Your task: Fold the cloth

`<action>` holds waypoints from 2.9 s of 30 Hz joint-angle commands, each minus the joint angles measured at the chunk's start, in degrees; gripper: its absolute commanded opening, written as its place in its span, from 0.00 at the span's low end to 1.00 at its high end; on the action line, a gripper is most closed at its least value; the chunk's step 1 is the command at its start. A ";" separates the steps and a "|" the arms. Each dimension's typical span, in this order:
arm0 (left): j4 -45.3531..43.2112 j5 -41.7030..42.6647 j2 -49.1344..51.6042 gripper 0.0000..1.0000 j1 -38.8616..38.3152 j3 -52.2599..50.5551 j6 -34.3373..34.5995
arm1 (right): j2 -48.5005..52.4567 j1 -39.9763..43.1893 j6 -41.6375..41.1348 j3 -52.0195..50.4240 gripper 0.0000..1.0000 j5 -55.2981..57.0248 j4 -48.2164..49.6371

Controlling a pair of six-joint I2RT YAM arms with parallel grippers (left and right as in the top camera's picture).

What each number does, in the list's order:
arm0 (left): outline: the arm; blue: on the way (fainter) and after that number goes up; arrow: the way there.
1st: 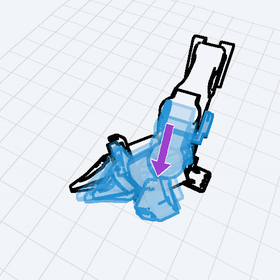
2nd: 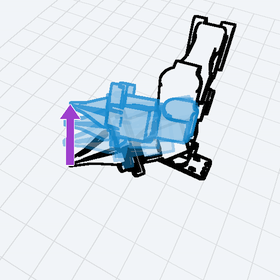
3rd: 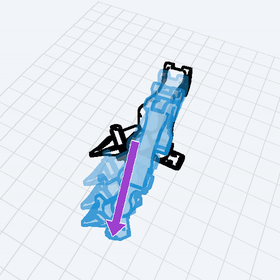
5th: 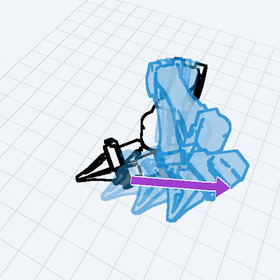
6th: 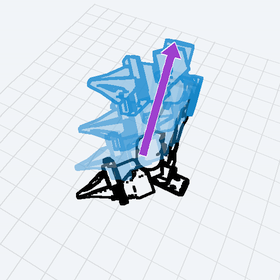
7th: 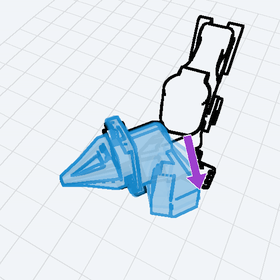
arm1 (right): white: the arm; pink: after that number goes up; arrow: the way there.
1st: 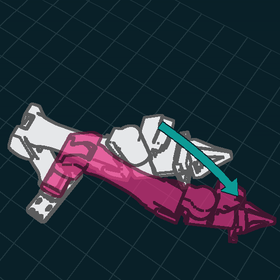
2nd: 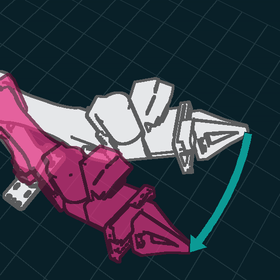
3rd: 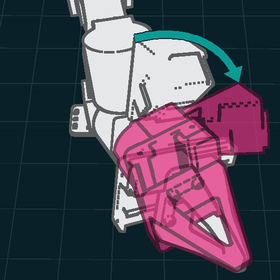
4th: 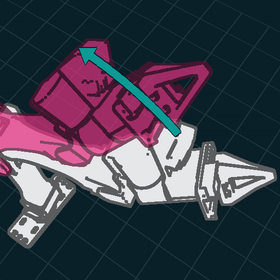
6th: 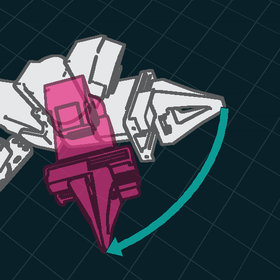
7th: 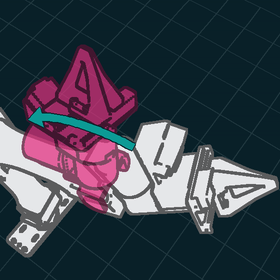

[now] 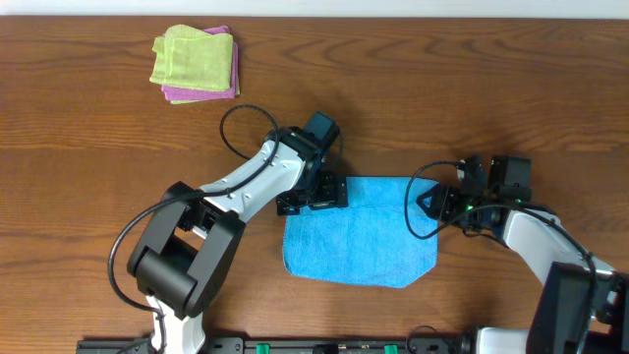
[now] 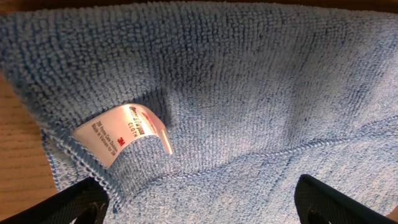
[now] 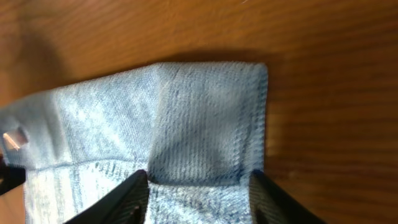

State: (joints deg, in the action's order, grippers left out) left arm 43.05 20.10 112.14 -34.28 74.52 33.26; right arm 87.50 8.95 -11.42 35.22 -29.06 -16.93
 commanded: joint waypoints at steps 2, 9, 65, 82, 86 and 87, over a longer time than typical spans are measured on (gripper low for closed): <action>0.00 -1.20 0.59 0.96 0.07 -0.24 0.66 | 0.26 0.35 -2.08 0.76 0.50 2.95 2.32; -0.04 -1.20 0.59 0.95 0.07 -0.22 0.66 | 0.33 -0.33 -5.62 0.74 0.48 2.97 5.27; -2.49 -1.01 0.57 0.06 1.07 0.26 0.63 | 2.51 -4.66 -8.72 2.32 0.01 0.15 7.26; -15.58 -0.55 0.57 0.06 2.49 0.59 2.64 | -0.20 -5.31 -6.73 3.61 0.02 1.99 11.28; -17.03 -0.68 0.57 0.06 2.38 0.59 3.23 | -0.17 -6.78 -6.73 3.58 0.01 4.74 12.59; -17.27 -0.85 0.59 0.06 2.38 0.59 3.23 | -0.17 -7.13 -6.73 3.58 0.01 5.57 12.85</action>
State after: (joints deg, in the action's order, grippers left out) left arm 26.24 19.31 112.14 -31.66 74.50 36.05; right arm 88.01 3.14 -19.03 37.82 -25.87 -4.49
